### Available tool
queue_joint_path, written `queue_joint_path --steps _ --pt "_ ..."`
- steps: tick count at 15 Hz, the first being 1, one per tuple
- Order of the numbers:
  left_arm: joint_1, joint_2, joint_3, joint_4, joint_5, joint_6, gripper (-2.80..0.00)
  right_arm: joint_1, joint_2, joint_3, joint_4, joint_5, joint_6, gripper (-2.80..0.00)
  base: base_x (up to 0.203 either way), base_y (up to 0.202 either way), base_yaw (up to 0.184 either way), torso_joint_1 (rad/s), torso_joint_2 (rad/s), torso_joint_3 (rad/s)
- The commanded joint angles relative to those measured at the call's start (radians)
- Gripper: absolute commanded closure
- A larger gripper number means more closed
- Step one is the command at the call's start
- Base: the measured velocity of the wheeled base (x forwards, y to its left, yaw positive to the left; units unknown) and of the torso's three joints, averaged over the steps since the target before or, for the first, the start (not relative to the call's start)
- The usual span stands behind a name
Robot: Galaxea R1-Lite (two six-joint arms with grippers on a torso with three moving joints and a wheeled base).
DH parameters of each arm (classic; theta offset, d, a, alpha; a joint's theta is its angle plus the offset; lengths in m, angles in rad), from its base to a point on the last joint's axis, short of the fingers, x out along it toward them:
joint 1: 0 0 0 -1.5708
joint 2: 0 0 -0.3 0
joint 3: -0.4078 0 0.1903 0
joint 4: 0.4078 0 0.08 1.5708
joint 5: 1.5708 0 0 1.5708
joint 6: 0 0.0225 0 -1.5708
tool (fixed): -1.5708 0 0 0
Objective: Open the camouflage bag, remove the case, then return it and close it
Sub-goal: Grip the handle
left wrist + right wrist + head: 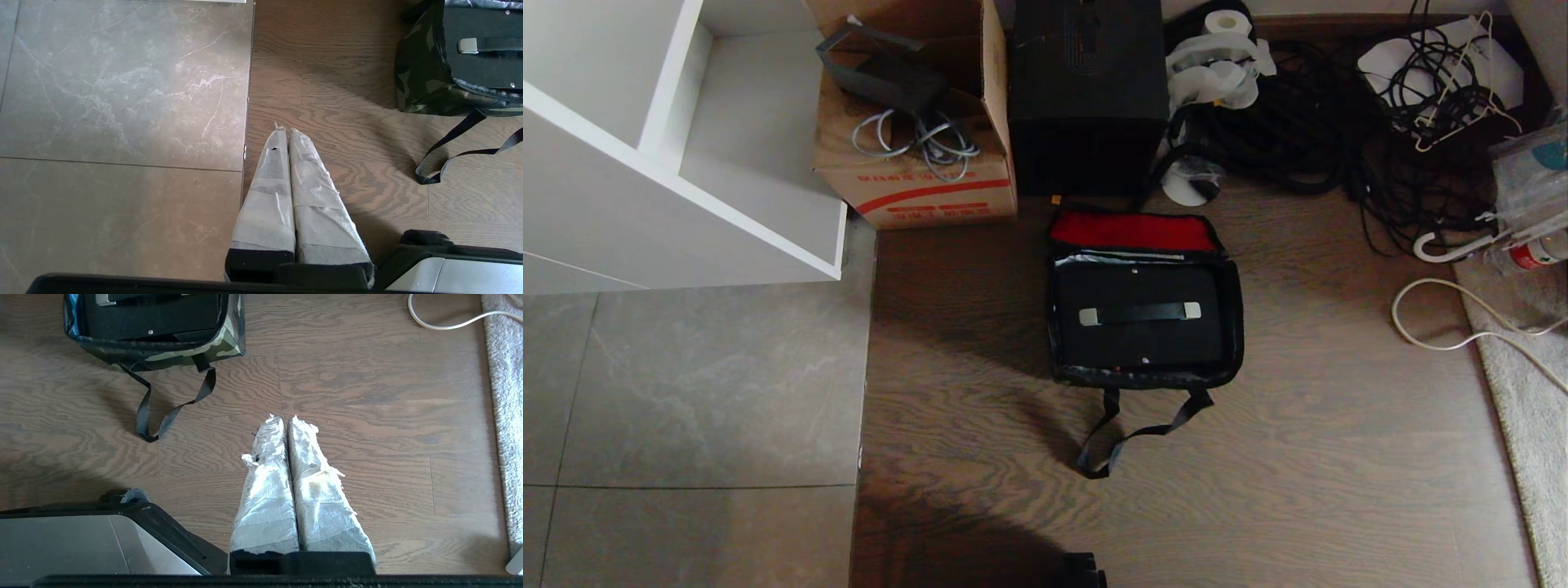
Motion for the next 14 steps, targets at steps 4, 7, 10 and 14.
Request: queue_joint_path --steps 4,7,10,14 --pt "0.0 -0.001 0.009 -0.001 0.001 -0.001 0.0 0.0 0.001 0.0 0.001 0.0 0.0 0.0 0.0 0.0 0.0 0.0 0.0 0.0" --pt "0.0 0.0 0.009 0.0 0.001 -0.001 0.0 0.0 0.001 0.0 0.001 0.0 0.0 0.0 0.0 0.0 0.0 0.0 0.0 0.0" --pt "0.0 0.0 0.009 0.0 0.001 -0.001 0.0 0.0 0.001 0.0 0.001 0.0 0.0 0.0 0.0 0.0 0.0 0.0 0.0 0.0" --pt "0.0 0.0 0.009 0.0 0.001 -0.001 0.0 0.0 0.001 0.0 0.001 0.0 0.0 0.0 0.0 0.0 0.0 0.0 0.0 0.0"
